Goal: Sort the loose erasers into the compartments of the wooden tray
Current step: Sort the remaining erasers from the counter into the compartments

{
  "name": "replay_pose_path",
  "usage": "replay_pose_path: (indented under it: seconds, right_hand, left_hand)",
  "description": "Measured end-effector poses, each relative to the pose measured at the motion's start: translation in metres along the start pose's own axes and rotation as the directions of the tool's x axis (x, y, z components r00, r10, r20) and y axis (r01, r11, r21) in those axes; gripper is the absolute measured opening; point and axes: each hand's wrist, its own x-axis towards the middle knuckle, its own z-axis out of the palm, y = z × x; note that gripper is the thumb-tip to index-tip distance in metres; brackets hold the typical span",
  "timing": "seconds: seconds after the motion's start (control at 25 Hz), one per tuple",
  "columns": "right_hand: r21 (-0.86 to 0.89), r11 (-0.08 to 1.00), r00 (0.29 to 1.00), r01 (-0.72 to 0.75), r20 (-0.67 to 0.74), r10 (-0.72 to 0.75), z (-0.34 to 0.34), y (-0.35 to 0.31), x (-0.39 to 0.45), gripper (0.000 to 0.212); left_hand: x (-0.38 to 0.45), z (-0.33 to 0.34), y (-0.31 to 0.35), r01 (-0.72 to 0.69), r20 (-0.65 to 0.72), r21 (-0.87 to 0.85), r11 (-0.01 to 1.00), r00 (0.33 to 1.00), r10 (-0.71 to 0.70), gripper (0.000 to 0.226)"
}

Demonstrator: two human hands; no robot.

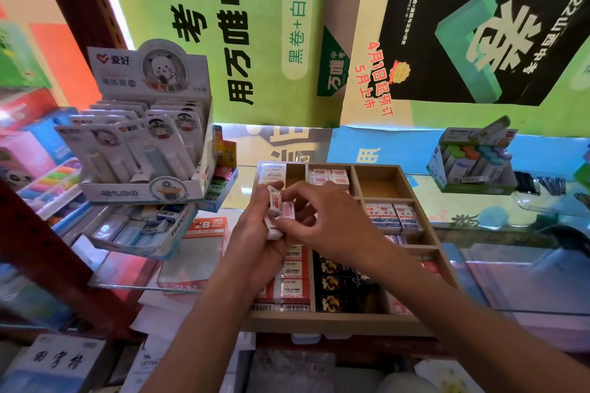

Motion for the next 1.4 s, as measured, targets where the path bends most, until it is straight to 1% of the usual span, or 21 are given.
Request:
replay_pose_path:
  seconds: [0.08,0.16,0.24,0.32,0.36,0.48,0.52,0.56,0.6,0.64,0.68,0.72,0.8,0.84,0.92,0.96,1.04,1.24,1.32,1.4]
  right_hand:
    - [0.176,0.983,0.998,-0.059,0.012,0.058,-0.001,-0.001,-0.002,0.029]
    - [0.408,0.902,0.988,-0.142,-0.003,0.157,-0.004,-0.001,-0.003,0.026]
    - [0.637,0.739,0.958,-0.219,-0.002,0.285,-0.008,-0.001,-0.004,0.026]
    - [0.803,0.532,0.915,-0.268,0.04,0.401,-0.012,0.002,-0.001,0.027]
    - [0.849,0.448,0.9,-0.28,0.069,0.43,-0.015,0.005,0.0,0.028]
    - [0.922,0.271,0.885,-0.275,0.133,0.447,-0.02,0.016,0.003,0.029]
    - [0.932,0.234,0.881,-0.277,0.149,0.449,-0.022,0.02,0.003,0.029]
    - [0.934,0.221,0.881,-0.28,0.159,0.446,-0.022,0.023,0.002,0.029]
    - [0.932,0.223,0.884,-0.285,0.165,0.436,-0.023,0.025,0.001,0.029]
    - [0.925,0.249,0.892,-0.286,0.162,0.423,-0.023,0.028,0.0,0.029]
    - [0.907,0.314,0.903,-0.282,0.14,0.406,-0.023,0.03,-0.001,0.029]
    - [0.862,0.429,0.917,-0.272,0.097,0.387,-0.023,0.032,-0.003,0.028]
    - [0.691,0.689,0.952,-0.22,-0.002,0.306,-0.023,0.034,-0.007,0.025]
    - [0.596,0.783,0.968,-0.178,-0.038,0.249,-0.023,0.034,-0.009,0.023]
    - [0.404,0.909,0.985,-0.101,-0.086,0.148,-0.023,0.036,-0.012,0.023]
    - [0.308,0.949,0.989,-0.068,-0.106,0.106,-0.022,0.037,-0.014,0.023]
    - [0.167,0.986,0.989,-0.022,-0.143,0.046,-0.019,0.04,-0.016,0.022]
    - [-0.004,1.0,0.968,-0.03,-0.249,0.028,-0.015,0.056,-0.013,0.023]
    - [-0.144,0.987,0.972,-0.078,-0.229,0.044,-0.023,0.074,-0.001,0.029]
    - [-0.256,0.958,0.982,-0.127,-0.17,0.085,-0.03,0.089,0.012,0.031]
  left_hand:
    - [0.0,0.001,0.0,-0.014,0.009,0.002,1.0,1.0,0.014,0.045]
    - [0.0,0.002,0.0,-0.023,0.011,-0.005,1.0,1.0,0.023,0.044]
    - [0.001,0.002,0.0,-0.023,0.001,-0.019,1.0,1.0,0.023,0.044]
    - [0.002,0.002,0.0,-0.013,-0.019,-0.021,1.0,1.0,0.013,0.043]
    - [0.002,0.002,0.0,-0.009,-0.022,-0.02,1.0,1.0,0.008,0.043]
    - [0.001,0.003,0.0,-0.006,-0.021,-0.037,0.999,1.0,0.005,0.043]
    - [0.001,0.003,0.0,-0.008,-0.026,-0.043,0.999,1.0,0.007,0.042]
    - [0.001,0.004,0.0,-0.009,-0.031,-0.049,0.999,0.999,0.007,0.041]
    - [0.002,0.004,0.0,-0.01,-0.036,-0.06,0.998,0.999,0.008,0.041]
    - [0.002,0.004,0.0,-0.012,-0.039,-0.076,0.997,0.999,0.009,0.041]
    - [0.002,0.005,0.0,-0.013,-0.043,-0.091,0.996,0.999,0.01,0.041]
    - [0.001,0.005,0.001,-0.013,-0.045,-0.104,0.994,0.999,0.008,0.041]
    - [0.0,0.006,0.001,-0.011,-0.049,-0.117,0.993,0.999,0.005,0.038]
    - [0.0,0.006,0.001,-0.012,-0.053,-0.112,0.994,0.999,0.006,0.037]
    - [0.0,0.006,0.001,-0.015,-0.053,-0.099,0.995,0.999,0.01,0.037]
    - [0.0,0.006,0.001,-0.015,-0.049,-0.093,0.996,0.999,0.011,0.037]
    - [0.001,0.006,0.001,-0.018,-0.044,-0.075,0.997,0.999,0.014,0.038]
    - [0.004,0.003,-0.001,-0.027,-0.053,-0.034,0.999,0.998,0.025,0.039]
    - [0.004,0.002,-0.001,-0.027,-0.062,-0.032,0.999,0.998,0.025,0.038]
    - [0.004,0.003,-0.001,-0.023,-0.066,-0.035,0.999,0.998,0.02,0.038]
